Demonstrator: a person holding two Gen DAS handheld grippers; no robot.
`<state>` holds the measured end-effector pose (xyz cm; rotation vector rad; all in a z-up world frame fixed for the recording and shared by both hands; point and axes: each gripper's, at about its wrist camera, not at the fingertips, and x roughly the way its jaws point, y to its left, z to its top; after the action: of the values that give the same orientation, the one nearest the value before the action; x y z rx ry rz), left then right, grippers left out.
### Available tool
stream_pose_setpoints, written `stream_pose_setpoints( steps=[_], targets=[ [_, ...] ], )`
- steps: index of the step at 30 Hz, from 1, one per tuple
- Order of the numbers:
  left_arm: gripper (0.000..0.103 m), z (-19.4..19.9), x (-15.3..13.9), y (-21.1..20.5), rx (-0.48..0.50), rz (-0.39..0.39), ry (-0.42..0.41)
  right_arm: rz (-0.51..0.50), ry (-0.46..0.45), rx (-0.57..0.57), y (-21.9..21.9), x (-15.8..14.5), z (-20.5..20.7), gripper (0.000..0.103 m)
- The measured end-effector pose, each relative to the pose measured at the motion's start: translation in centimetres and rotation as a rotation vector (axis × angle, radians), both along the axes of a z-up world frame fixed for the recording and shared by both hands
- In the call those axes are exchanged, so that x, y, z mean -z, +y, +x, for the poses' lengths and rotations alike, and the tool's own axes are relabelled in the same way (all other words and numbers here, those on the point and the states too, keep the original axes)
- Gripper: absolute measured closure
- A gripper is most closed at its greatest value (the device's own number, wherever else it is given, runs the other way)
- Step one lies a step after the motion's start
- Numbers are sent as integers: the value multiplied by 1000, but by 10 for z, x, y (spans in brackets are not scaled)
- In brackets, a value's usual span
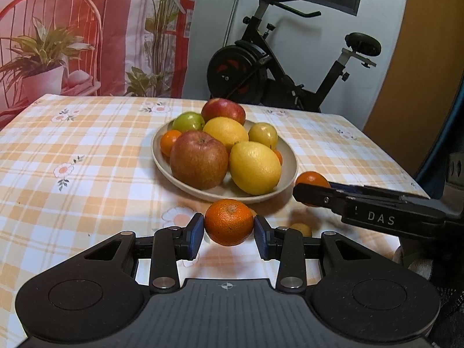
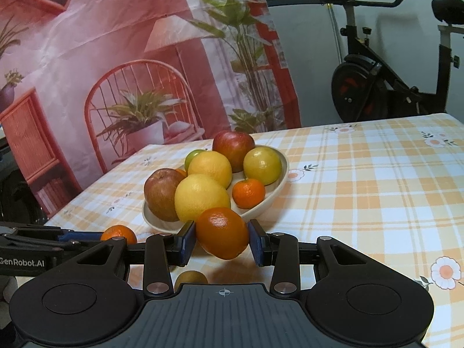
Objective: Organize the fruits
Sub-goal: 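Carry the orange with both tools over the plate and lower it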
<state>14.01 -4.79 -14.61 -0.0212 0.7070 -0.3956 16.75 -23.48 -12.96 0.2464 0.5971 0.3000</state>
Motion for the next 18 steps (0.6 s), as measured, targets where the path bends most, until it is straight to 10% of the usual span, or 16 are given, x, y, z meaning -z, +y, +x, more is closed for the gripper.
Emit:
stream_pose_setpoints(
  steps=[18],
  targets=[
    [63,26,-42,16,-17,-14,-135,92,5,65,-17,-4,5,67]
  ],
)
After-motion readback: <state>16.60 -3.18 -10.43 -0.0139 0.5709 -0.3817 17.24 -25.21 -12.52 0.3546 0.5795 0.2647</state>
